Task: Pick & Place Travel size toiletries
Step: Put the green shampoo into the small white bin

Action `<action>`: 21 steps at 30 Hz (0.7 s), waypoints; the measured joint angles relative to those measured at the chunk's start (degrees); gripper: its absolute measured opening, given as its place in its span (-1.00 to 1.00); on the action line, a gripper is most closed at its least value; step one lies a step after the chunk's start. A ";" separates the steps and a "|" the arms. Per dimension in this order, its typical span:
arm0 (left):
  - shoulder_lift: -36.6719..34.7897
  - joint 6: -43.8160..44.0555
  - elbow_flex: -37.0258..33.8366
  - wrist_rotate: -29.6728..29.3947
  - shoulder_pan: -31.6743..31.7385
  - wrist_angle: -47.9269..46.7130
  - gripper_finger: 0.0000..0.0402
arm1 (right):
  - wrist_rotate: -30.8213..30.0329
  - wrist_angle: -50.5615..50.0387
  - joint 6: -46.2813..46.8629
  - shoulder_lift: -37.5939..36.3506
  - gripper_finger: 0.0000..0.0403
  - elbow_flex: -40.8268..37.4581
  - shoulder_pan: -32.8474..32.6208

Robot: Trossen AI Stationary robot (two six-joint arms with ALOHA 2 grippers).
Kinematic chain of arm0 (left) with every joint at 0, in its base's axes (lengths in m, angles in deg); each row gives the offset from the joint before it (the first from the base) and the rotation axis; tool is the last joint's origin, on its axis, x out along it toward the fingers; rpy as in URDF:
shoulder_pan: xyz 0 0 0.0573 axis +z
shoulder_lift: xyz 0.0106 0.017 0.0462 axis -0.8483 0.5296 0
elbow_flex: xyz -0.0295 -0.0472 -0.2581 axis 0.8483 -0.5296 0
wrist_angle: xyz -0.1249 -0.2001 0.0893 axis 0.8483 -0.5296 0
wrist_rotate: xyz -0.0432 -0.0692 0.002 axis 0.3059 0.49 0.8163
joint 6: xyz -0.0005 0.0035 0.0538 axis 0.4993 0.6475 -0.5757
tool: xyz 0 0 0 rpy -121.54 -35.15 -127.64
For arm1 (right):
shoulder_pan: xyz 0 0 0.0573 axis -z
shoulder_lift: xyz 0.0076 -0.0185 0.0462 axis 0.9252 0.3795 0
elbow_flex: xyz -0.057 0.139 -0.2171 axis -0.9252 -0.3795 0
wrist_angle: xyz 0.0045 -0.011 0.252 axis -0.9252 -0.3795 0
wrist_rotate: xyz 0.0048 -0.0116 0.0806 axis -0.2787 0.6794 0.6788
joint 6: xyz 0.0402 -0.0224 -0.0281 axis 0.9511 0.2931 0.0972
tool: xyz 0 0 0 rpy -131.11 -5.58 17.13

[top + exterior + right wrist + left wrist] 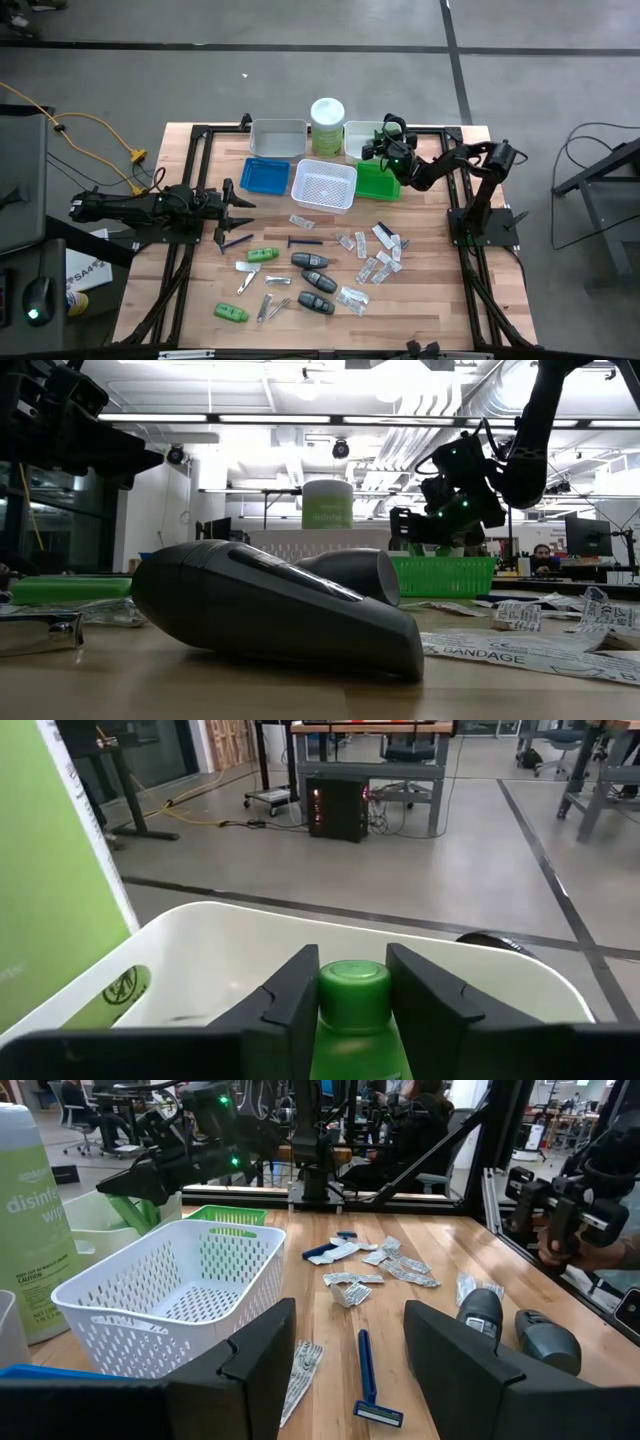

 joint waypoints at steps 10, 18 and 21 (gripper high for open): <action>-0.02 0.00 -0.02 0.01 0.00 0.01 -0.06 | 0.92 -0.11 -0.21 0.04 -0.23 0.00 -0.07; 0.00 0.00 -0.01 0.00 0.00 0.01 -0.06 | 2.34 -4.06 -3.04 -5.91 -0.09 -0.17 -4.15; -0.01 0.01 -0.01 0.00 0.00 0.00 -0.06 | 6.05 -10.50 -3.58 -10.50 -0.07 -0.13 -6.38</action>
